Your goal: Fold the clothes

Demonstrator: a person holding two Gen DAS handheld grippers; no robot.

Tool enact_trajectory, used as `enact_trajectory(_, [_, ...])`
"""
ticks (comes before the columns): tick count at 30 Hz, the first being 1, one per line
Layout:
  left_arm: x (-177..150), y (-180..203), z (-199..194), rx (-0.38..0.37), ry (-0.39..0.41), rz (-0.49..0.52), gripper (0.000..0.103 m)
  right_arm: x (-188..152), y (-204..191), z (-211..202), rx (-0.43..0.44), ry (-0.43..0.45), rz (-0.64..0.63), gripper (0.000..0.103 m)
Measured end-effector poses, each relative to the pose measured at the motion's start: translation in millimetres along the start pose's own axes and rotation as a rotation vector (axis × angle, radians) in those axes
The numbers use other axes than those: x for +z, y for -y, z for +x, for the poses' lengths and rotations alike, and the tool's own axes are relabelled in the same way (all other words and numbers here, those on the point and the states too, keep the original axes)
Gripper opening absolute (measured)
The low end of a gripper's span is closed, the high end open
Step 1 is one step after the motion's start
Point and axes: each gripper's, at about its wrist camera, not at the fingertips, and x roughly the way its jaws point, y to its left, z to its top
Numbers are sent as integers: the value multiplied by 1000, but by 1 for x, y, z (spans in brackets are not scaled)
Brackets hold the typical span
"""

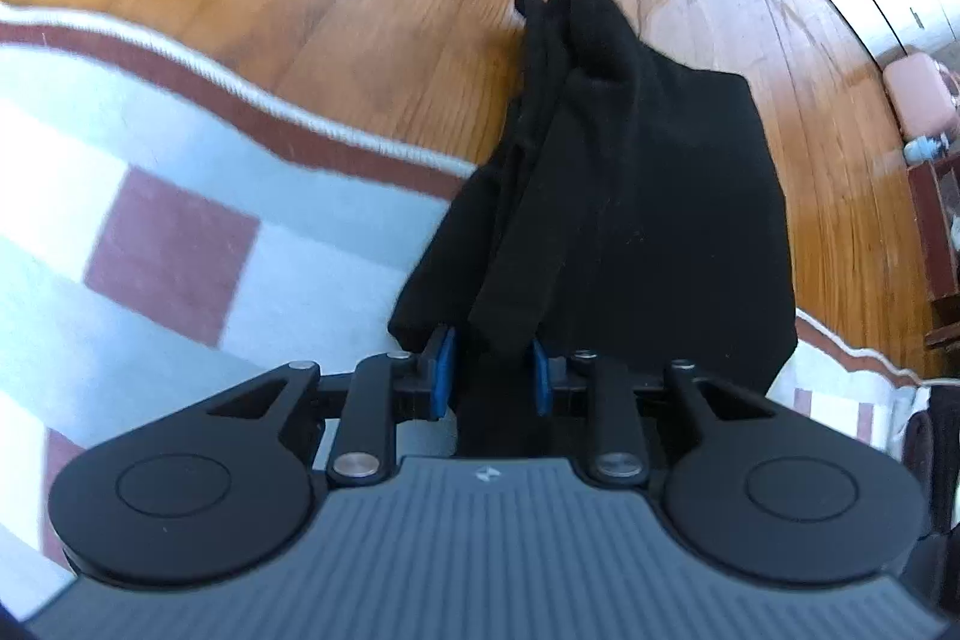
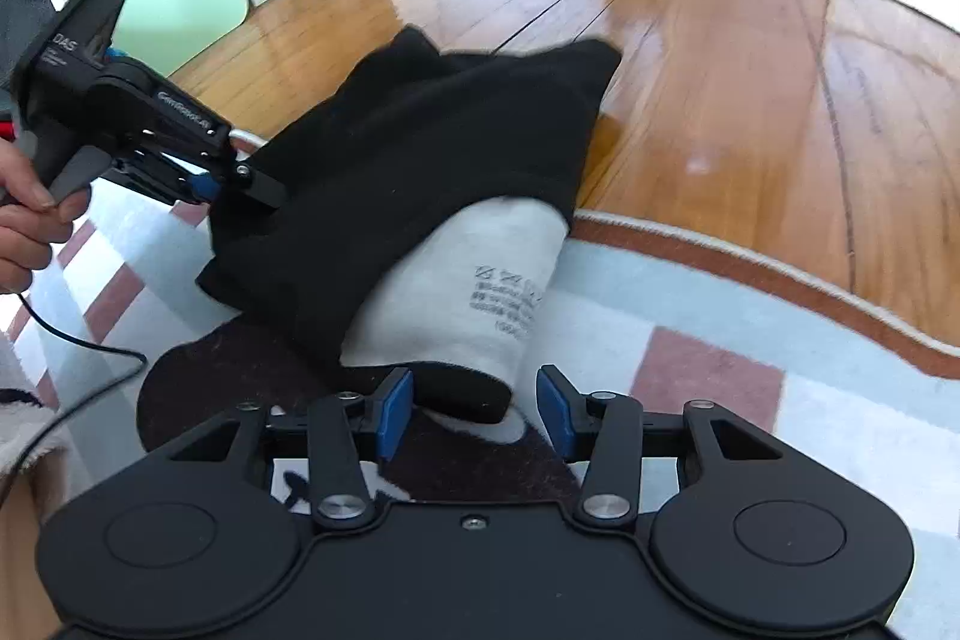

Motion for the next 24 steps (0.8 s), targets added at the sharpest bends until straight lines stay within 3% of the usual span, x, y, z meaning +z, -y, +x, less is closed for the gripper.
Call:
enact_trajectory(3, [-6,10,-7,65,10,78,26,5,-3,-16,24,68,-11,51])
enact_trajectory(5, [-7,8,-9,83,10,64,28,12,-8,-17,45,90,-62,51])
enact_trajectory(8, [-6,0,-8,104,0,22,44,29,-19,2,58,64,-189,53])
enact_trajectory(11, [0,7,-9,105,16,40,45,43,-24,35,63,9,-236,53])
enact_trajectory(13, [4,14,-19,79,87,81,45,43,-30,55,59,-53,-262,55])
enact_trajectory(15, [7,22,-32,47,184,135,54,37,-36,63,47,-61,-276,55])
enact_trajectory(16, [8,24,-36,36,233,155,66,32,-37,62,52,-50,-268,55])
enact_trajectory(17, [10,25,-36,34,259,165,70,27,-36,60,66,-45,-249,55])
enact_trajectory(20, [25,30,-27,20,280,202,70,18,-32,56,94,-34,-225,55])
enact_trajectory(22, [42,45,-16,-46,255,268,70,17,-30,54,109,-39,-241,55])
enact_trajectory(24, [58,52,10,16,212,296,71,19,-26,54,125,-53,-233,55])
